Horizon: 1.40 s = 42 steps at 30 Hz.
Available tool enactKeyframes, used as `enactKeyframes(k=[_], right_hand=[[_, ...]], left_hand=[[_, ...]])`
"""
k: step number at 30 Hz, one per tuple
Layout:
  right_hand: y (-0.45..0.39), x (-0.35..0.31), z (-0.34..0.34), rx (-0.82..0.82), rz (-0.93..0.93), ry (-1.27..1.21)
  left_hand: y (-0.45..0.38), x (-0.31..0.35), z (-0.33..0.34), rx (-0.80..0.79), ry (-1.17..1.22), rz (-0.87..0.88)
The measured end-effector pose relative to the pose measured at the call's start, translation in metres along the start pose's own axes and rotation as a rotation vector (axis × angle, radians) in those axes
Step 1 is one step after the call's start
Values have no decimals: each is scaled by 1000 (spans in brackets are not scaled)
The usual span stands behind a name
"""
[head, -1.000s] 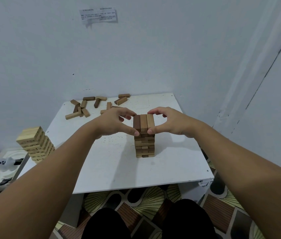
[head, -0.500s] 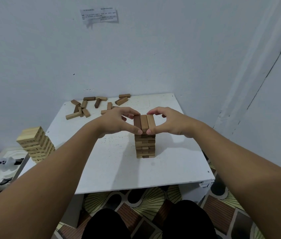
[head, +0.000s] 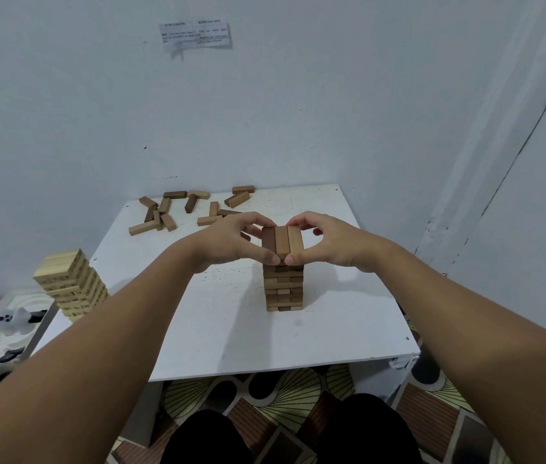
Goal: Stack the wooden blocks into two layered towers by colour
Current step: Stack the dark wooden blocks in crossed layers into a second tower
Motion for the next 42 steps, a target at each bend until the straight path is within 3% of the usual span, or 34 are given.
enactKeyframes(k=[16, 21, 25, 28, 31, 35, 42], right_hand=[[6, -2, 0, 5, 30, 32], [18, -22, -20, 234, -59, 2], [24, -76, -20, 419, -249, 162], [18, -118, 10, 388, -338, 285], [9, -149, 52, 331, -391, 300], [-13, -148, 118, 250, -351, 203], [-68, -56, 195, 125, -48, 330]], left_hand=[[5, 0, 2, -24, -34, -35], [22, -17, -24, 57, 42, -22], [44, -42, -61, 337, -27, -14], [58, -58, -85, 527, -232, -28], [67, -74, -99, 611, -370, -53], [69, -115, -105, 577, -419, -155], [44, -177, -101, 505, -378, -215]])
Point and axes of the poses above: each hand's wrist, its own y-axis away from the middle knuckle, its own z-axis out of the palm, x = y × z, the point moved 10 cm from there along -y, towards the middle knuckle, and after that the axes turned 3 degrees about x, right-handed, at the moved point
